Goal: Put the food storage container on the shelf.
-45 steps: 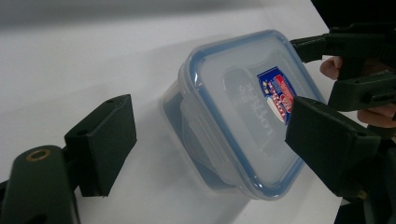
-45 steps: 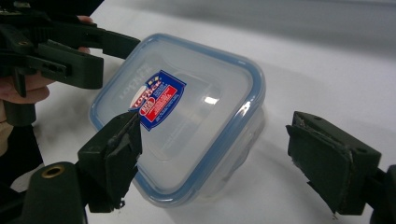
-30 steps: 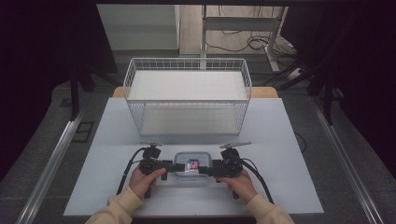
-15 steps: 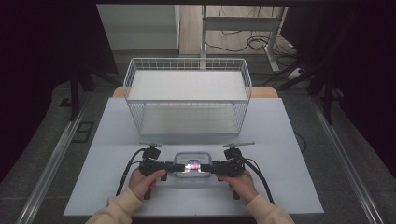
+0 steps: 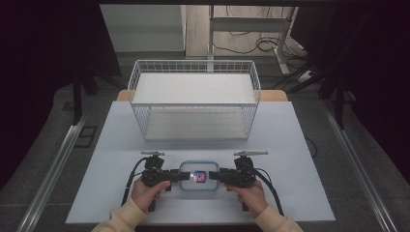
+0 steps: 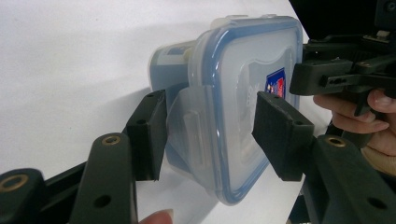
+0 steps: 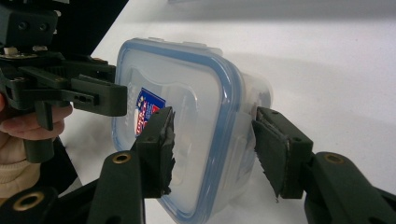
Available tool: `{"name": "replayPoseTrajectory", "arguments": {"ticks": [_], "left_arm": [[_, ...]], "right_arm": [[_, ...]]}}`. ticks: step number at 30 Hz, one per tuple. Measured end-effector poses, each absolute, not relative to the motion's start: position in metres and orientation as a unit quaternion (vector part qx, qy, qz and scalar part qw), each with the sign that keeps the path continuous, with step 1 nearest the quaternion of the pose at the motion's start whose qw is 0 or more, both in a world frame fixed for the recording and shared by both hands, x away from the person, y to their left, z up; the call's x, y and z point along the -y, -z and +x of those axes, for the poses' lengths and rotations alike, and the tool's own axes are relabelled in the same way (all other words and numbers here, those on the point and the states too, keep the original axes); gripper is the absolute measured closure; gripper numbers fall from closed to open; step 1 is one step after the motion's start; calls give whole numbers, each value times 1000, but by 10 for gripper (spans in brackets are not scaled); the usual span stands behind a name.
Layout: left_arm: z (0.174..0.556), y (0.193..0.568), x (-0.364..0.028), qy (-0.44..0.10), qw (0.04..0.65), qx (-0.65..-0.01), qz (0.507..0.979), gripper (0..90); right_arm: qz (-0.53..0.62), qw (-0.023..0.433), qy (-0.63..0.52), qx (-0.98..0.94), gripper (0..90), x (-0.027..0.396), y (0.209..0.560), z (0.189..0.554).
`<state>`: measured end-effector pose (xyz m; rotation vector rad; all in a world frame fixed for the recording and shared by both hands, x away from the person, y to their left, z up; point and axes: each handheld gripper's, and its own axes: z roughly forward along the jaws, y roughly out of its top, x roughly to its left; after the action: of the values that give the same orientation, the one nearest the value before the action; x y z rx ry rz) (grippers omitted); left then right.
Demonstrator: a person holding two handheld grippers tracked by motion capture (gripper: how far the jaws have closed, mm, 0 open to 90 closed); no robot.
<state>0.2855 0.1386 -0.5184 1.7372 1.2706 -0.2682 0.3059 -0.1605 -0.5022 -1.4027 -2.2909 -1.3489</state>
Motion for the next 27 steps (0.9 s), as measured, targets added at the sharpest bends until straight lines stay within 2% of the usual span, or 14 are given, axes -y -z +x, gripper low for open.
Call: {"name": "replayPoseTrajectory", "arguments": {"ticks": [6,9,12,15,16,18,20,27], "left_arm": [[284,515,-138,95,468,-514,713,455],[282,512,-136,90,468,-509,717,461],[283,512,-135,87,467,-508,719,459],[284,512,-135,86,467,-507,719,460],[284,513,-135,86,468,-505,720,460],[283,513,-135,82,468,-503,722,464],[283,515,-136,85,468,-504,721,467],[283,519,-138,91,474,-504,716,467]], "right_arm": [[-458,54,450,764,499,159,499,304],[-458,23,467,756,611,161,490,302],[-442,-2,462,769,606,160,486,300],[-444,3,461,769,602,161,487,302],[-444,3,461,769,598,161,487,302],[-443,17,446,778,484,158,490,302],[-444,30,433,784,430,156,500,301],[-442,64,438,780,435,161,507,303]]}}
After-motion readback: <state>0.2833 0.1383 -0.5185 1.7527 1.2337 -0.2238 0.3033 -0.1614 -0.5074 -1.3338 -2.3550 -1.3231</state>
